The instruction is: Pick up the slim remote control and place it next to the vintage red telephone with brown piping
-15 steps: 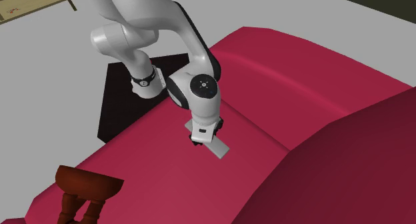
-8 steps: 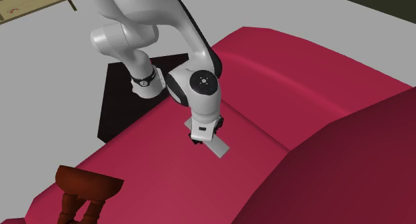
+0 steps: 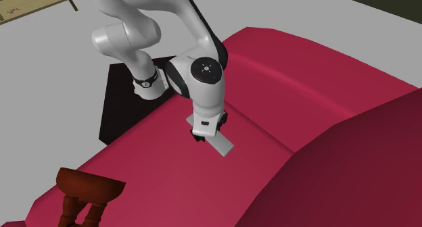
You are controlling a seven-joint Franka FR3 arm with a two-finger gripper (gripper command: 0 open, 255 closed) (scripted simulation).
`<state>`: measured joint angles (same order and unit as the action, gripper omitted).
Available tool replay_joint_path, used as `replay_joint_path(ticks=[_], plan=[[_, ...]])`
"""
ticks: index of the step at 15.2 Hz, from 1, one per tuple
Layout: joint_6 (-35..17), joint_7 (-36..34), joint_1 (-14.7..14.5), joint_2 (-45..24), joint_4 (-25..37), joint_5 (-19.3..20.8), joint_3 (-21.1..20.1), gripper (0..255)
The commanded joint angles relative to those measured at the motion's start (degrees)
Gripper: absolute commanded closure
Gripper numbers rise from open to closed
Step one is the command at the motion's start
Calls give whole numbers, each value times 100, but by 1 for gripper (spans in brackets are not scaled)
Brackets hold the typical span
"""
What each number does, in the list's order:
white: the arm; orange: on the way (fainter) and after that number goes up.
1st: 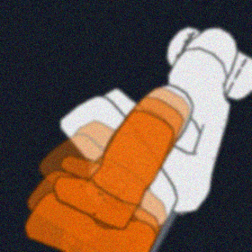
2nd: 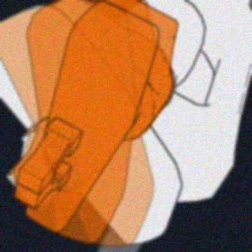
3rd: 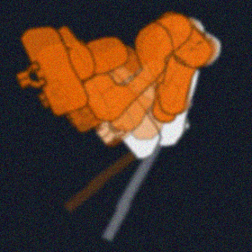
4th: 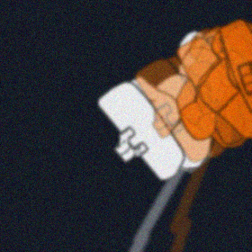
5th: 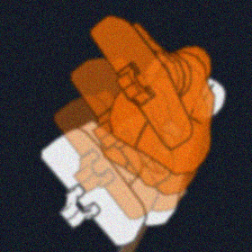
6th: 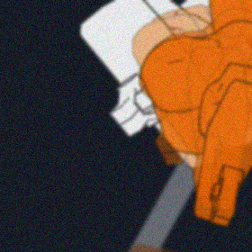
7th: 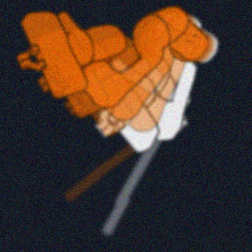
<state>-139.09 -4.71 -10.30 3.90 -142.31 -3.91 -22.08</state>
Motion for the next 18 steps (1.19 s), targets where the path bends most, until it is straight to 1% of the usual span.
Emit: replay_joint_path(ticks=[1,9,18], plan=[[174,52,2,120,58,-53,16,255],[854,172,-20,573,305,-216,70,255],[1605,246,-33,966,678,-308,146,255]])
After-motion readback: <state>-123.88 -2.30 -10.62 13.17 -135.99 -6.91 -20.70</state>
